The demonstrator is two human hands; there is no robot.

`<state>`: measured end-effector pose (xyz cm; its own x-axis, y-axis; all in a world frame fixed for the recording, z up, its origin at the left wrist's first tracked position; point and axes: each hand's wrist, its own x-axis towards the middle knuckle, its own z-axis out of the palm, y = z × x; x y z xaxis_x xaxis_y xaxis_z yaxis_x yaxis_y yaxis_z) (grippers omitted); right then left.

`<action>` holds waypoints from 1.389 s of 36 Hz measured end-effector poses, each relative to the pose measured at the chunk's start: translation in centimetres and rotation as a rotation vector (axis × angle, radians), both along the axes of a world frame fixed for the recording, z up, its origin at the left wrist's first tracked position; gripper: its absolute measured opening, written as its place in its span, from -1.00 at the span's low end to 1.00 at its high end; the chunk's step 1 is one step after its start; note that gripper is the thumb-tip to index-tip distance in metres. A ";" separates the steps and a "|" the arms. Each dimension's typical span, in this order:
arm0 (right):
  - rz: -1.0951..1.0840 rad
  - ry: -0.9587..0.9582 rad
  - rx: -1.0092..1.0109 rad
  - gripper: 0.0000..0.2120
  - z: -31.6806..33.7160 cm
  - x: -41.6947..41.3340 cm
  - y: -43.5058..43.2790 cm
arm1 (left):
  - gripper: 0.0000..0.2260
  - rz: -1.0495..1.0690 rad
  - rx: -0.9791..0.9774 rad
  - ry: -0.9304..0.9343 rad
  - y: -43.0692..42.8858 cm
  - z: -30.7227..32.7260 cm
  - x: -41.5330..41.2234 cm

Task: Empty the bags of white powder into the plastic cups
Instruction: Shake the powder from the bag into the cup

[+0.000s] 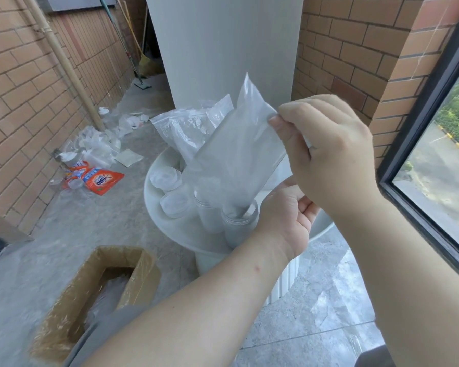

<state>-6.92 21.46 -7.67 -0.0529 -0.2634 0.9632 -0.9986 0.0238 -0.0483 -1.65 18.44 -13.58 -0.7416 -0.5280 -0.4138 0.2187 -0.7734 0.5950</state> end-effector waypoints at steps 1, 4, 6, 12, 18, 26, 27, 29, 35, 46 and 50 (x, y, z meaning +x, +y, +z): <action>-0.012 -0.022 0.008 -0.70 -0.2 -0.2 -0.1 | -0.69 -0.017 -0.006 0.009 -0.1 -0.2 -0.3; -0.019 -0.065 -0.001 -0.71 -0.3 -0.2 -0.2 | -0.67 -0.034 -0.035 -0.017 0.0 0.3 0.0; 0.006 -0.079 0.037 -0.71 -0.3 -0.2 -0.3 | -0.67 -0.024 0.003 -0.003 0.0 0.5 0.1; 0.030 -0.054 0.034 -0.72 -0.1 -0.2 -0.2 | -0.68 -0.036 0.008 -0.007 0.2 1.1 0.5; 0.037 -0.036 0.087 -0.71 0.0 -0.1 -0.1 | -0.68 -0.020 0.028 0.020 0.5 1.4 0.7; 0.039 -0.009 0.109 -0.70 0.6 -0.4 -0.3 | -0.68 -0.008 0.040 0.047 0.5 1.3 0.7; 0.044 -0.013 0.112 -0.70 0.8 -0.5 -0.4 | -0.68 -0.010 0.037 0.048 0.5 1.3 0.7; 0.071 -0.012 0.159 -0.70 1.0 -0.3 -0.6 | -0.68 -0.004 0.046 0.044 0.6 1.3 0.7; 0.105 -0.020 0.206 -0.72 1.5 0.0 -0.9 | -0.66 -0.007 0.047 0.040 0.6 1.3 0.8; 0.122 0.002 0.257 -0.72 2.2 0.1 -1.0 | -0.65 -0.002 0.040 0.050 0.6 1.3 0.9; 0.129 0.006 0.261 -0.72 2.5 0.0 -1.0 | -0.64 -0.003 0.036 0.064 0.5 1.2 0.9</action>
<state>-6.88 20.46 -5.18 0.0029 -0.5065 0.8622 -0.9944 -0.0923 -0.0509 -0.76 18.97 -12.41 -0.7687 -0.5118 -0.3836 0.2536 -0.7945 0.5518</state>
